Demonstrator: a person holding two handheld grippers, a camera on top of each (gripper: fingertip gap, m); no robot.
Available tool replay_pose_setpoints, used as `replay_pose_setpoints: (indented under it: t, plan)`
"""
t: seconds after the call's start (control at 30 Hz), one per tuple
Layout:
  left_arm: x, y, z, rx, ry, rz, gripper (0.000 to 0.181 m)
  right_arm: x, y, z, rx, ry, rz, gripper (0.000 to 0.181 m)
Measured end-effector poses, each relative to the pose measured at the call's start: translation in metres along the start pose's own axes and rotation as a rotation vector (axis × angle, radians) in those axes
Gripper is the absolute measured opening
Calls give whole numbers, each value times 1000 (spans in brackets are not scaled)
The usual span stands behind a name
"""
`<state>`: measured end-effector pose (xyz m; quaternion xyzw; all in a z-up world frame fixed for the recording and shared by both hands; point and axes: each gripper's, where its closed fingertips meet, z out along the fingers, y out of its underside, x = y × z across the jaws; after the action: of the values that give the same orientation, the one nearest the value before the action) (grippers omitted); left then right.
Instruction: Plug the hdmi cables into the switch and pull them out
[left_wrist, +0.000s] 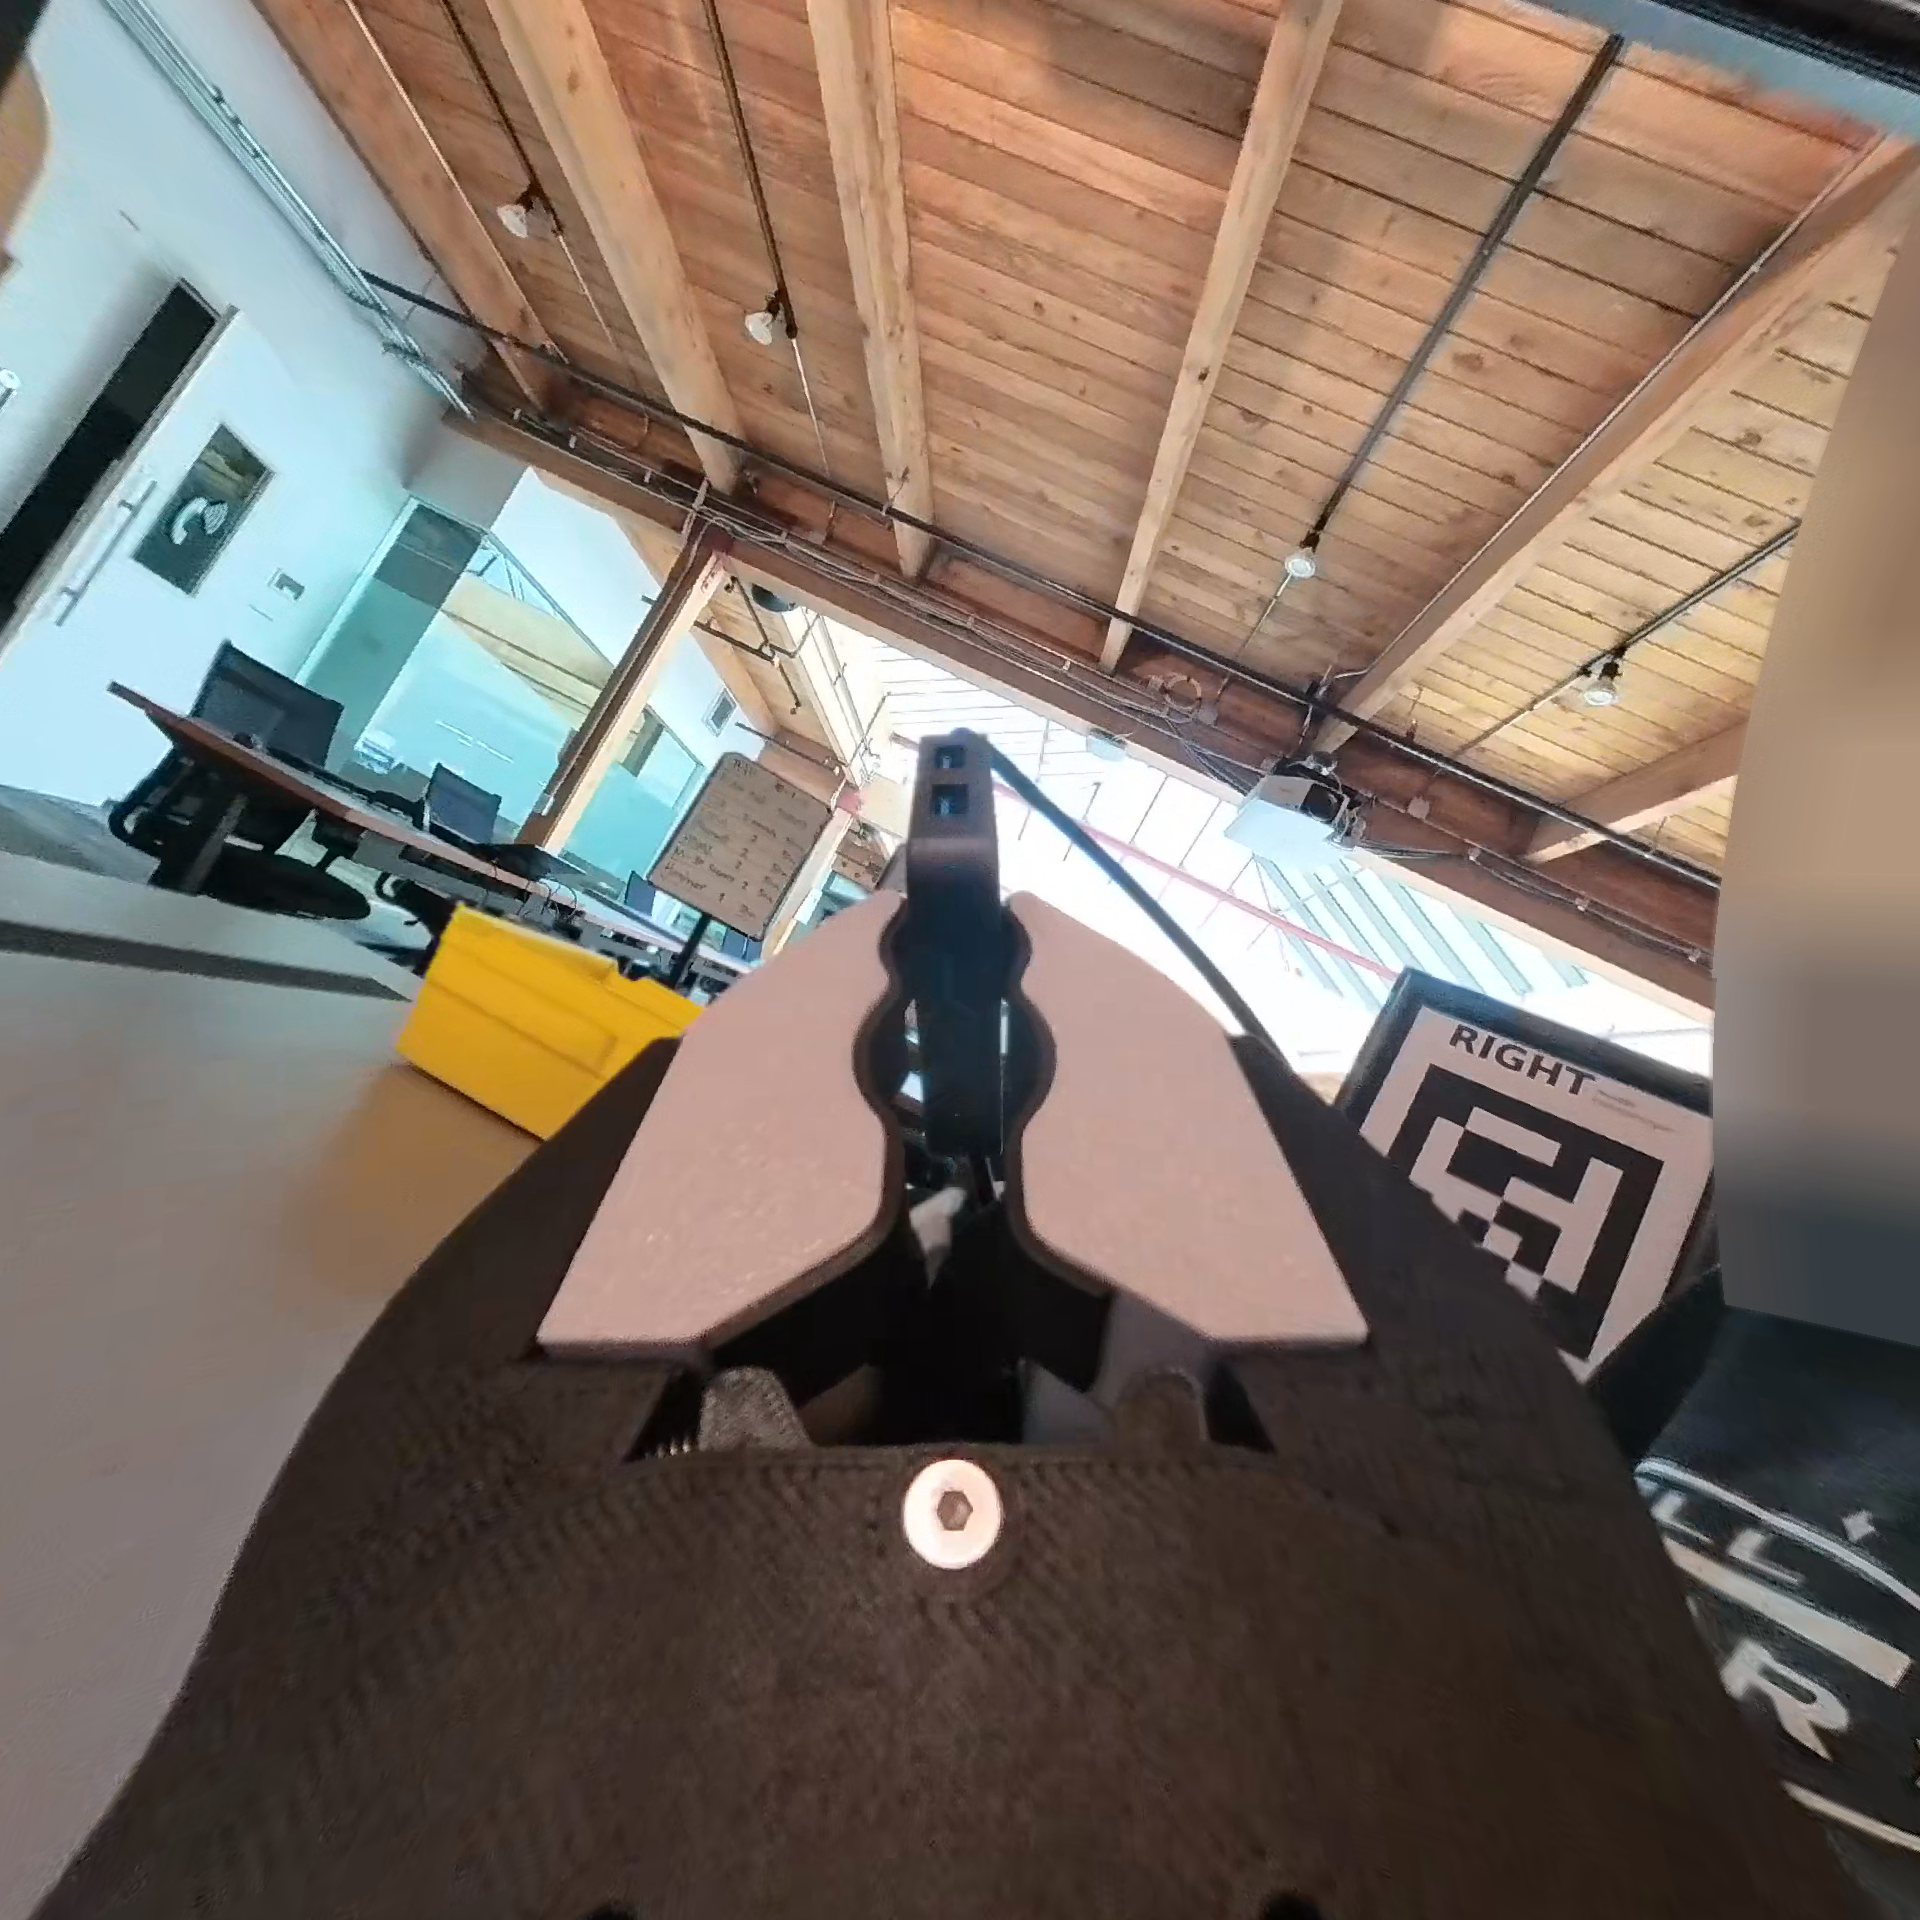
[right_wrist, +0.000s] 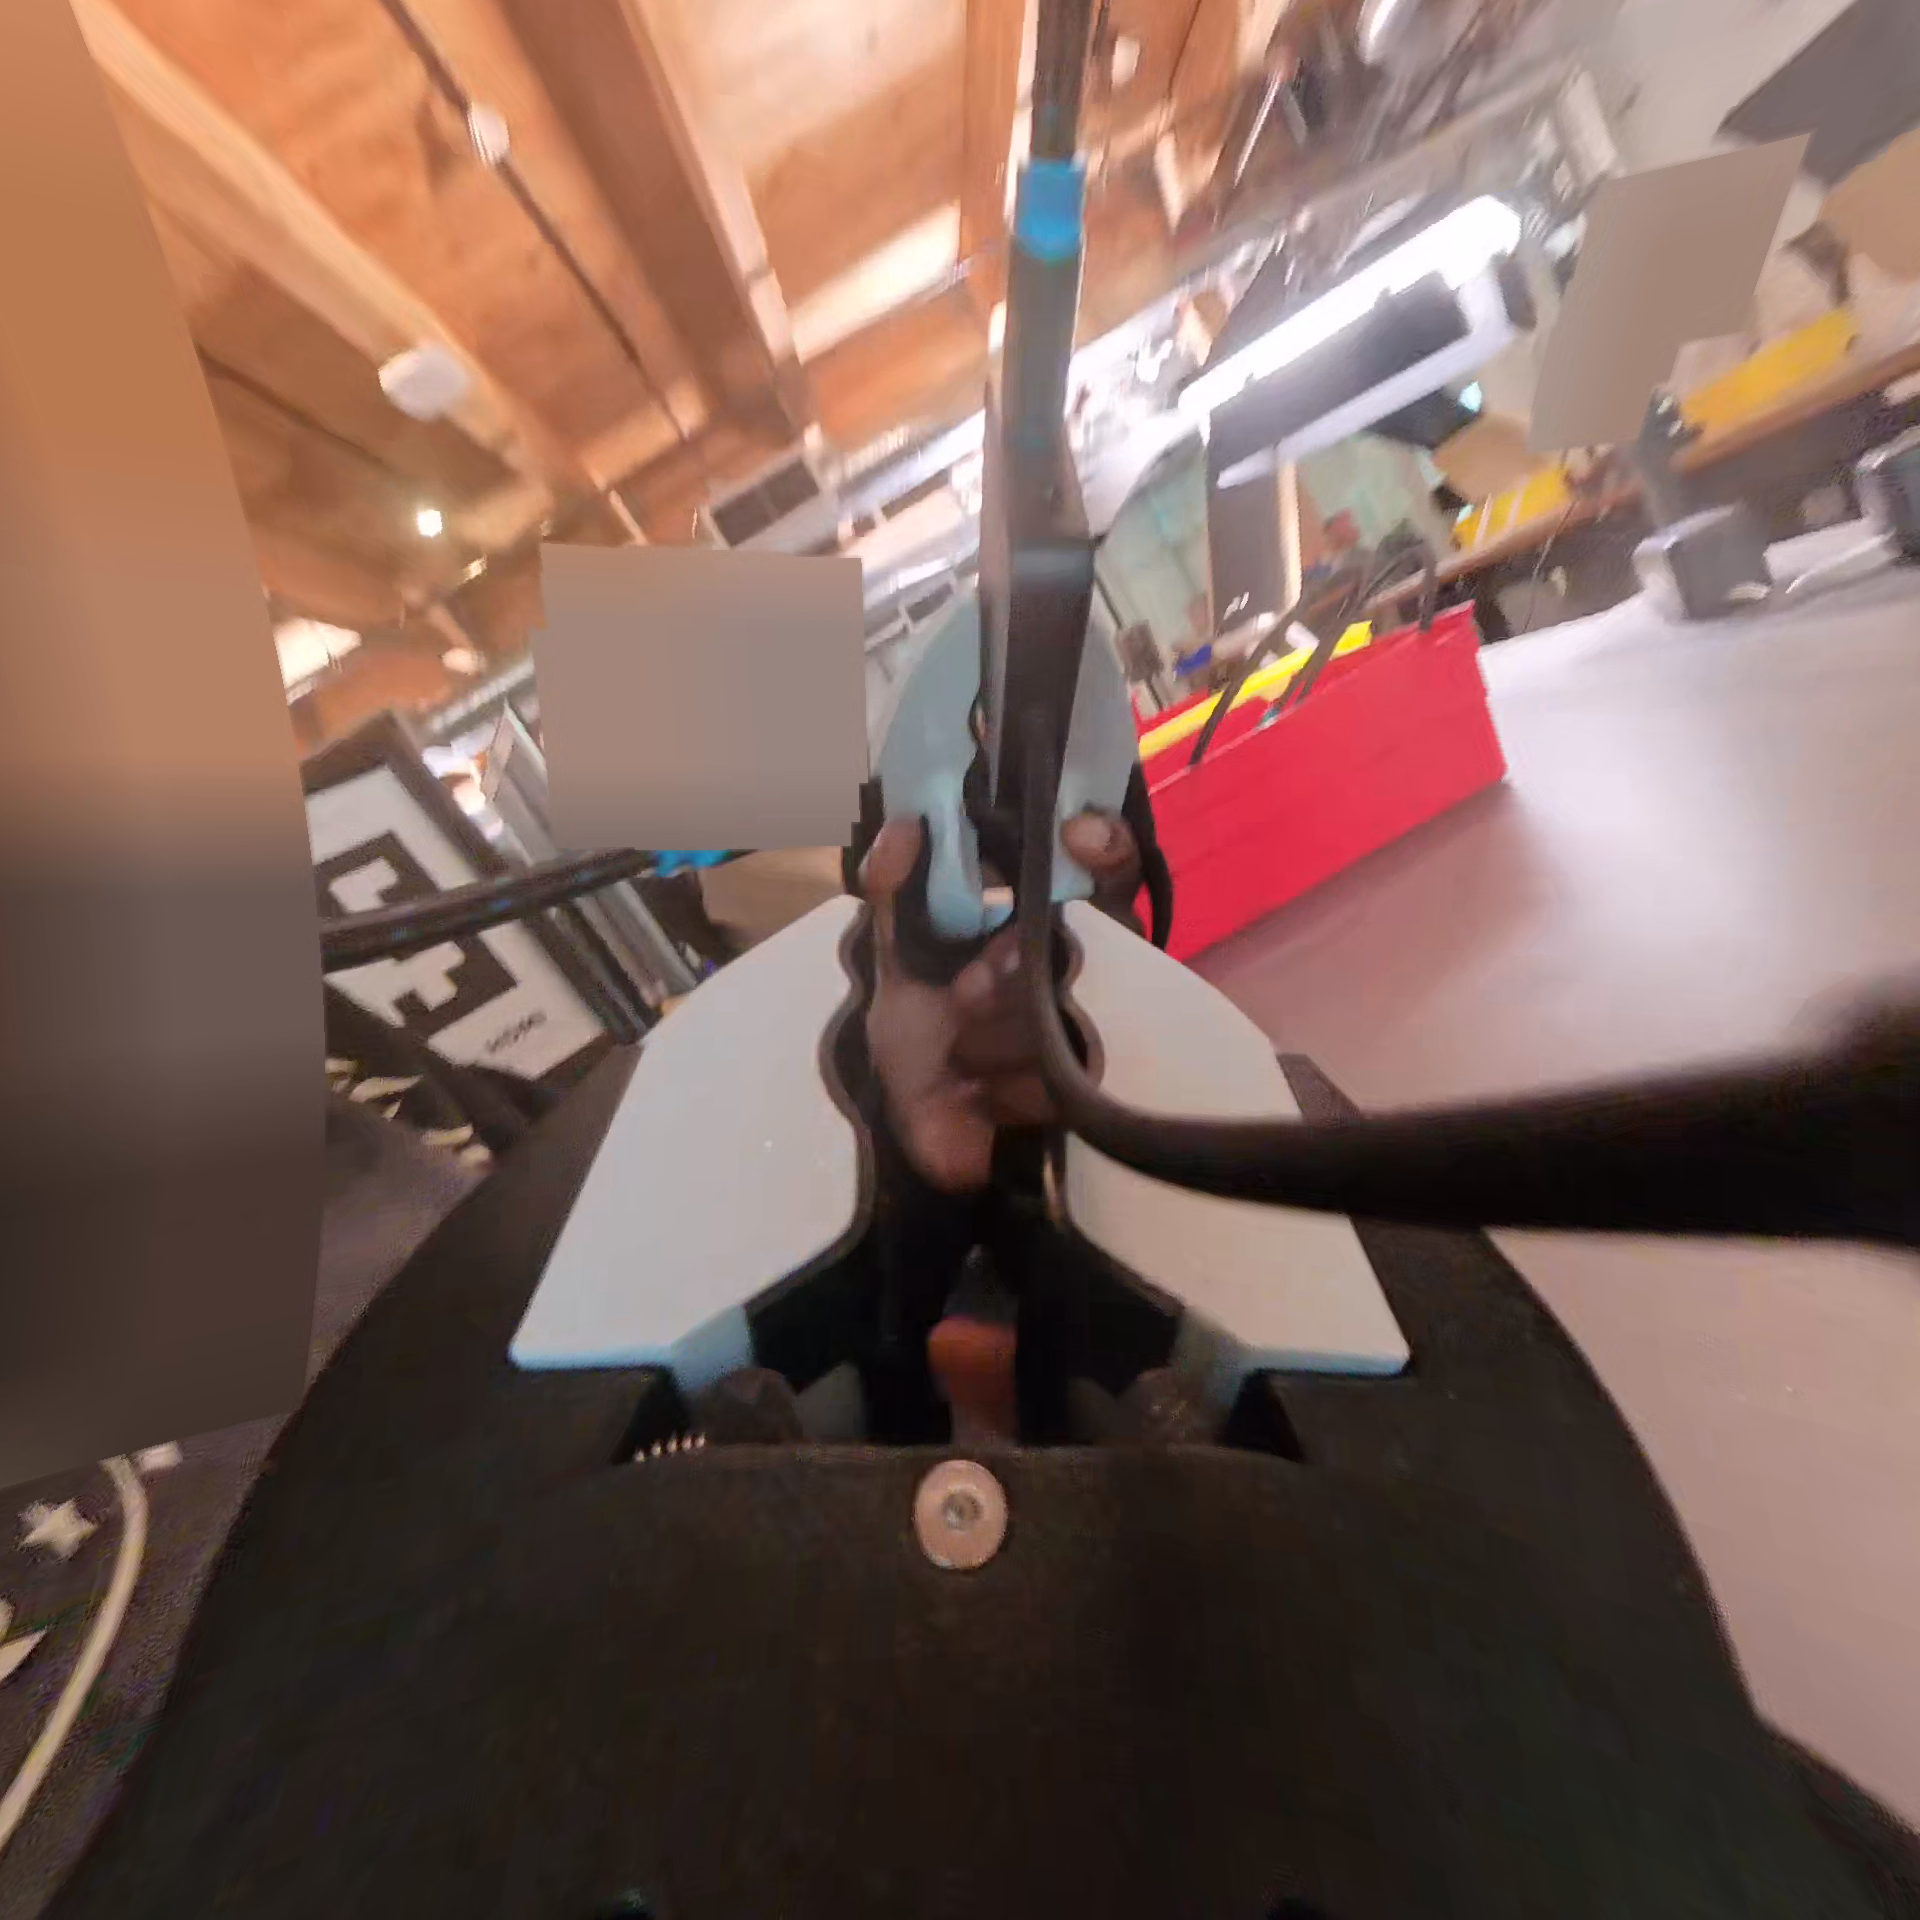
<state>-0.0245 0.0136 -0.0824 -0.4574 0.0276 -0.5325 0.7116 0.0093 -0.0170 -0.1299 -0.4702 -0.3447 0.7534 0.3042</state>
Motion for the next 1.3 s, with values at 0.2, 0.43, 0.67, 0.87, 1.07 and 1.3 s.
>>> replay_pose_setpoints:
  t: [0.2,0.43,0.67,0.87,1.07,1.3]
  plan:
    - [9,-19,-4,30,40,25,13,-3,19,-20,-276,135,-178,24]
    - [-10,-32,-18,83,-44,92,13,-26,59,-20,-512,-45,-374,24]
    - [-14,-3,-12,4,0,0,13,27,-59,0,227,189,-250,42]
    - [-15,15,-6,-84,-1,6,14,31,-53,23,160,20,-50,14]
    - [-30,18,-3,-17,-138,70,46,32,-53,14,347,-10,33,13]
    - [-16,21,2,55,-136,218,27,31,-40,24,363,-15,50,14]
